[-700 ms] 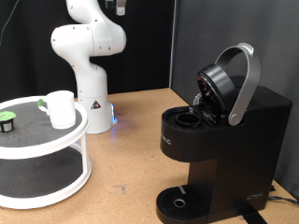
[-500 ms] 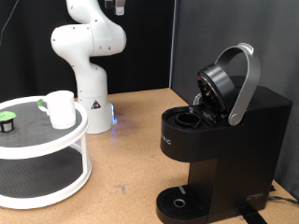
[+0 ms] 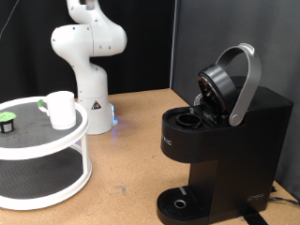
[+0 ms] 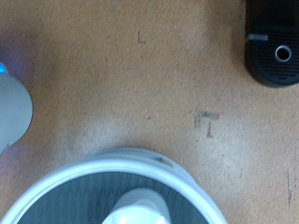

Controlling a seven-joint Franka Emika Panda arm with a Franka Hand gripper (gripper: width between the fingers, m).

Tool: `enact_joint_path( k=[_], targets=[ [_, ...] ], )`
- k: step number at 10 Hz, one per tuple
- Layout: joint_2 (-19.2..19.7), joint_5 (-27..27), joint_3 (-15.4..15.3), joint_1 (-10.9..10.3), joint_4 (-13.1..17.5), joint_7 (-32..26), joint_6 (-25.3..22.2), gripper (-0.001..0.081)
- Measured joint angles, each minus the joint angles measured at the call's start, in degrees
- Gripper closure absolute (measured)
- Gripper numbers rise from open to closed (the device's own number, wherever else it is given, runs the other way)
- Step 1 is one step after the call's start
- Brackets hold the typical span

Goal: Make a cup of coffee with the keurig machine

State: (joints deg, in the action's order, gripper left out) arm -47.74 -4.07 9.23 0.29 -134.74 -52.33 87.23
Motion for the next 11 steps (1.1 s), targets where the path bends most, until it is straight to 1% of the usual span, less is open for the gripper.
enact_joint_path(
  k=[1, 2, 4, 6, 11],
  targets=[
    [-0.42, -1.21, 1.66, 0.41, 0.2, -1.64, -0.74, 0.0001],
    [-0.8, -1.39, 2.5, 0.57, 0.34, -2.57, -1.1, 0.0001],
    [-0.73, -1.39, 2.4, 0.56, 0.05, -2.56, -1.09, 0.0001],
    [-0.76, -2.69, 3.56, 0.71, -0.33, -4.09, -1.12, 0.0001],
    [-1.12, -8.6, 11.69, 2.72, 0.12, -11.99, -1.11, 0.0001]
  ],
)
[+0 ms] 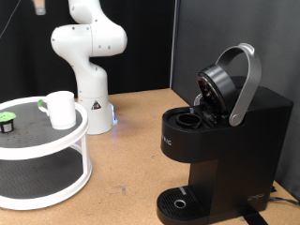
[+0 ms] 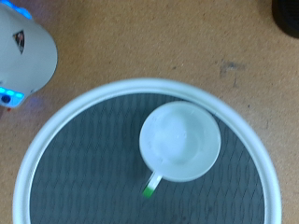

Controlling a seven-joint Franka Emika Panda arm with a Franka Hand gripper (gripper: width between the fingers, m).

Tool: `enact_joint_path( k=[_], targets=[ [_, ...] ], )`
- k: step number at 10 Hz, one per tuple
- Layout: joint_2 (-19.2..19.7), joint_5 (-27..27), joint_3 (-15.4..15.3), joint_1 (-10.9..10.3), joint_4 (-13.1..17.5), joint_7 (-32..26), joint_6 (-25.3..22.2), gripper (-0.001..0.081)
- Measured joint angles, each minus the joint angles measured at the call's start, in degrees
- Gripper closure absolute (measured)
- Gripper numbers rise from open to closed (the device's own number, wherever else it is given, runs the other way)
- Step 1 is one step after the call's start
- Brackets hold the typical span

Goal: Make a cup of coffee with the keurig machine

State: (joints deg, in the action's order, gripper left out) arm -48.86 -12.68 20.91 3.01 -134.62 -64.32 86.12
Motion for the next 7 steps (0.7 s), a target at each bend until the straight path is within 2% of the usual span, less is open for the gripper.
enact_joint_path(
  k=[3, 7],
  targets=[
    [-0.07, -2.63, 3.4, 0.56, 0.65, -2.75, 0.05, 0.0001],
    [-0.07, -3.92, 4.98, 0.59, 0.72, -3.58, 0.12, 0.0001]
  ],
)
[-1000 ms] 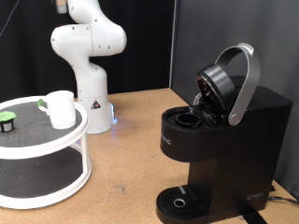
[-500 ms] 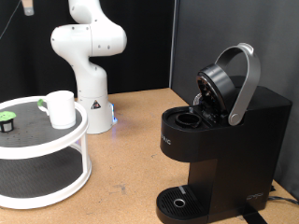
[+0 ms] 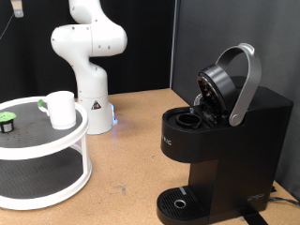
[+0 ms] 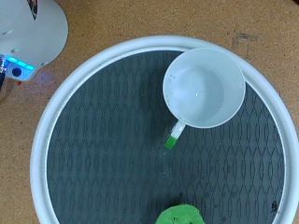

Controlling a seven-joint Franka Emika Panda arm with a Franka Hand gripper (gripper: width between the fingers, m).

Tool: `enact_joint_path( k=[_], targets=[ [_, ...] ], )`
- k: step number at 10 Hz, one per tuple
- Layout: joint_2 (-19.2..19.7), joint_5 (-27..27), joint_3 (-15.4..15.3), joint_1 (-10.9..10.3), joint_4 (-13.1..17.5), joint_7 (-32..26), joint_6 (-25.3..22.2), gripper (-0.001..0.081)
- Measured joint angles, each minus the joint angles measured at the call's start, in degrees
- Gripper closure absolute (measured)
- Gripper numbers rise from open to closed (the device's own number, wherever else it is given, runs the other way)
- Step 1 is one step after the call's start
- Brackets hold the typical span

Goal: Make a cup of coffee with the keurig machine

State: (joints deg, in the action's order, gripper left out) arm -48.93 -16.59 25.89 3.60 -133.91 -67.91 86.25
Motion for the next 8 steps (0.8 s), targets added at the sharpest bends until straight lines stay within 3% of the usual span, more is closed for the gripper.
enact_joint_path(
  k=[5, 8],
  targets=[
    [0.08, -0.03, 0.13, 0.0, -0.52, 0.04, 0.6, 0.0001],
    [0.99, 0.39, 0.72, 0.37, -0.53, 6.11, 1.26, 0.0001]
  ],
)
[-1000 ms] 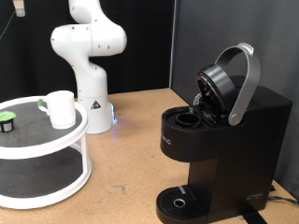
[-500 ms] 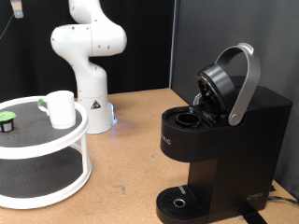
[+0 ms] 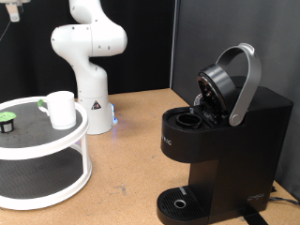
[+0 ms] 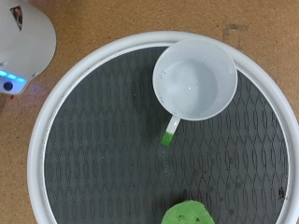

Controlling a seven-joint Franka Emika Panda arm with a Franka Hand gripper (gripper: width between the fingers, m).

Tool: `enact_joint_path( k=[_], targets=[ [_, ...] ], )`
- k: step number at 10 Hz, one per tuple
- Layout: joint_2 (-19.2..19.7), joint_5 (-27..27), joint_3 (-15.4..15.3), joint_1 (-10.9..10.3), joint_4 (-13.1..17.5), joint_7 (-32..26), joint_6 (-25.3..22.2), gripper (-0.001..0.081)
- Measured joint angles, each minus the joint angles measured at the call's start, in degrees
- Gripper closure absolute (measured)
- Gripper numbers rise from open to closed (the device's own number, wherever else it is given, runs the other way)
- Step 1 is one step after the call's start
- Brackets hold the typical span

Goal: Make a cup of coffee with the keurig machine

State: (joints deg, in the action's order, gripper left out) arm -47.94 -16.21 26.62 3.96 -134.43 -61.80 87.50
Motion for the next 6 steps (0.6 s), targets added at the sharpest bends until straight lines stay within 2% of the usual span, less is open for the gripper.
enact_joint_path(
  k=[4, 6],
  targets=[
    [2.5, -0.91, 5.1, 1.43, -1.61, 3.28, 5.21, 0.0001],
    [6.18, -1.69, 6.76, 1.61, -1.2, 3.56, 5.51, 0.0001]
  ],
)
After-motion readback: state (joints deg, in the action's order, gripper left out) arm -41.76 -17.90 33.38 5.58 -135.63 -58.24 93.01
